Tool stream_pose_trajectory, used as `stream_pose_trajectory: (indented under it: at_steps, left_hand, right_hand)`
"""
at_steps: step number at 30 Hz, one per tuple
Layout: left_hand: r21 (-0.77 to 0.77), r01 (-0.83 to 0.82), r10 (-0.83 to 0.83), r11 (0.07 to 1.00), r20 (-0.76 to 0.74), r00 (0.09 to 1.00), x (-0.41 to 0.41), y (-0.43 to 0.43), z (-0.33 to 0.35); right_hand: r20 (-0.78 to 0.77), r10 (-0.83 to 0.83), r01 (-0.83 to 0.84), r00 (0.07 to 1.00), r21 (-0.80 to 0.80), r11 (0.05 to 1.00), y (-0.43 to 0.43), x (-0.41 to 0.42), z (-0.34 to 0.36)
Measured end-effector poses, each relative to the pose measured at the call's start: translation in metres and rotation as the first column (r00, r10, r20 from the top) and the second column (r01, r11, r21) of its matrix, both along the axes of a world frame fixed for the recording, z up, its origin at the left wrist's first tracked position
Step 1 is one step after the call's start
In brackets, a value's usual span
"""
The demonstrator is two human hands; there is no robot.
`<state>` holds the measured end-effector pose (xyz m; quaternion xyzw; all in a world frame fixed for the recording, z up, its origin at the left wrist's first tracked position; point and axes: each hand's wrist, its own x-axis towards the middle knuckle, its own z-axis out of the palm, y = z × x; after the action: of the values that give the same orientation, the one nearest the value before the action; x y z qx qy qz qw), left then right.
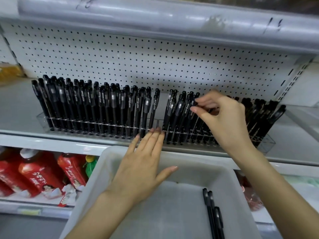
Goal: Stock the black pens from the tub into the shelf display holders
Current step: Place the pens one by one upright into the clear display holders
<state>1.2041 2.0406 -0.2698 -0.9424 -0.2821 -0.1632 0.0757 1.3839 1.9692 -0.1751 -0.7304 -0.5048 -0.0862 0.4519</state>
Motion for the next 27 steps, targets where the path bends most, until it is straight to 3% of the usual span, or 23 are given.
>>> stream_pose_trajectory:
  at_steps: [5,9,14,16,19,22,27]
  left_hand:
    - [-0.025,0.020,-0.020,1.000,-0.012,1.000,0.000,0.001,0.004]
    - [-0.108,0.047,-0.053,0.993,-0.053,0.997,-0.008,-0.004,0.019]
    - [-0.300,0.075,-0.083,0.951,-0.012,0.997,-0.043,-0.039,0.034]
    - [-0.357,0.072,-0.080,0.931,-0.009,0.997,-0.068,-0.062,0.037]
    - [-0.435,0.029,-0.058,0.900,-0.054,0.997,-0.101,-0.097,0.032]
    - [-0.473,-0.046,0.002,0.880,-0.093,0.996,-0.121,-0.122,0.019]
    - [-0.391,-0.134,0.082,0.911,-0.146,0.986,-0.133,-0.136,-0.002]
  right_hand:
    - [0.027,0.016,-0.015,0.999,-0.067,0.998,-0.004,-0.003,0.008]
    - [-0.001,0.012,-0.012,1.000,-0.034,0.999,-0.025,-0.013,0.016]
    - [-0.108,0.195,-0.208,0.975,-0.129,0.969,-0.075,-0.040,-0.002]
    - [-0.264,0.265,-0.330,0.927,-0.246,0.911,-0.096,-0.054,-0.021]
    - [-0.465,0.230,-0.442,0.855,-0.419,0.793,-0.122,-0.071,-0.060]
    - [-0.537,0.197,-0.512,0.820,-0.535,0.672,-0.138,-0.084,-0.097]
    - [-0.624,0.166,-0.605,0.764,-0.601,0.523,-0.147,-0.098,-0.126]
